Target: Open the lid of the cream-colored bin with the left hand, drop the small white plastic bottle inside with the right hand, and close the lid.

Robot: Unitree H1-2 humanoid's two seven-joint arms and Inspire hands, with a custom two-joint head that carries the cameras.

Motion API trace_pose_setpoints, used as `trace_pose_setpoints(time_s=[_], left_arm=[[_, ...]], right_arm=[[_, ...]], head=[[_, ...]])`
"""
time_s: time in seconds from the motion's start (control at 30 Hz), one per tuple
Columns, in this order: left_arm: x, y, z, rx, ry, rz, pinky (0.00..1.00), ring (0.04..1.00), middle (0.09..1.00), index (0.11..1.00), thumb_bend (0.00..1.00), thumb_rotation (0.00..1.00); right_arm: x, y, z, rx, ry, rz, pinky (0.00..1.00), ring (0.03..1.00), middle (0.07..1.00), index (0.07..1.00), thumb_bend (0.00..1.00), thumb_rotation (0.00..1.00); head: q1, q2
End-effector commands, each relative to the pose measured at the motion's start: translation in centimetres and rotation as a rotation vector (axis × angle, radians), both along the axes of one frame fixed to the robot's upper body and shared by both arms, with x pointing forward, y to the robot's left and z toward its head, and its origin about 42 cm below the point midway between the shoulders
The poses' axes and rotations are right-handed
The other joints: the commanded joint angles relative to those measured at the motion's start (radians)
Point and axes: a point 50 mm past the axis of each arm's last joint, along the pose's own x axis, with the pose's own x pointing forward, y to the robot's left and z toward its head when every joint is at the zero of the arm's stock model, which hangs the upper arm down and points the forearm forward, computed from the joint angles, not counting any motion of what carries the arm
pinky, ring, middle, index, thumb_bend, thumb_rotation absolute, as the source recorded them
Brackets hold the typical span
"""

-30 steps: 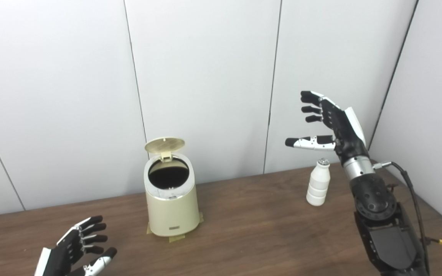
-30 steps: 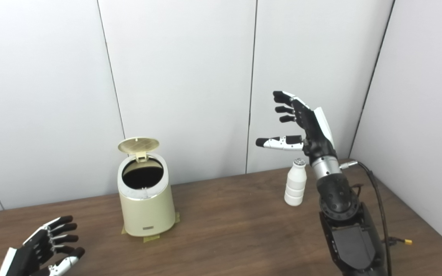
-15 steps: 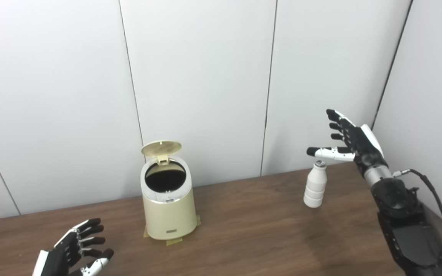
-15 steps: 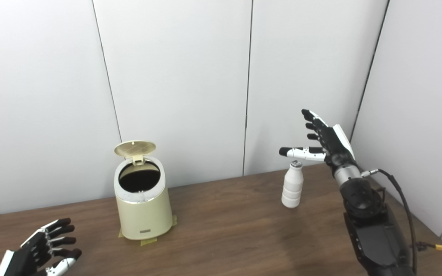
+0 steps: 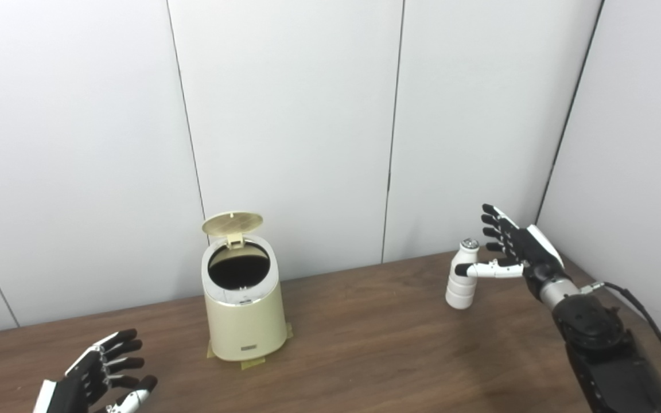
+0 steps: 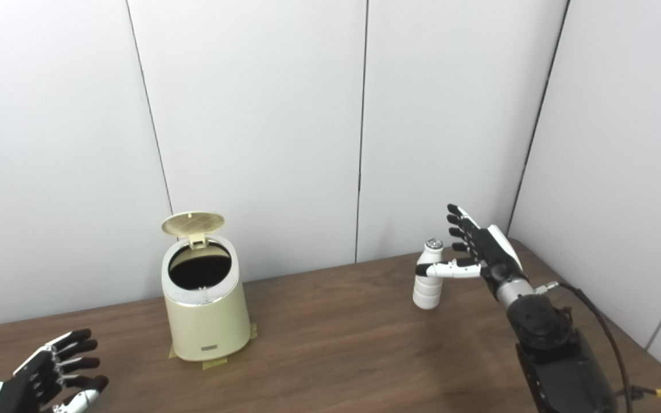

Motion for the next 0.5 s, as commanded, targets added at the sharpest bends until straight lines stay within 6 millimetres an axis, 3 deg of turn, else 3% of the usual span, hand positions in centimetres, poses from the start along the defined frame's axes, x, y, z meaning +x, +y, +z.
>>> trace_pose_setpoints(time_s=[0.0,0.27,0.47], left_arm=[[0.9,0.1,2.5,-0.004,-0.081,-0.014,0.57,0.69,0.762,0.801,0.54,0.0],[0.7,0.2,2.7,-0.011,-0.069,-0.015,0.58,0.7,0.769,0.806,0.54,0.0],[0.7,0.4,2.8,-0.001,-0.068,-0.014,0.59,0.696,0.765,0.811,0.53,0.0]], right_arm=[[0.5,-0.1,2.1,-0.017,-0.082,0.015,0.84,0.923,0.966,0.98,0.77,0.15],[0.4,-0.1,-0.1,0.004,-0.043,-0.004,0.88,0.925,0.971,0.981,0.74,0.13],[0.6,0.1,-1.2,0.027,-0.044,-0.019,0.86,0.899,0.944,0.969,0.79,0.15]], head=[[-0.003,0.0],[-0.012,0.006],[-0.015,0.01]])
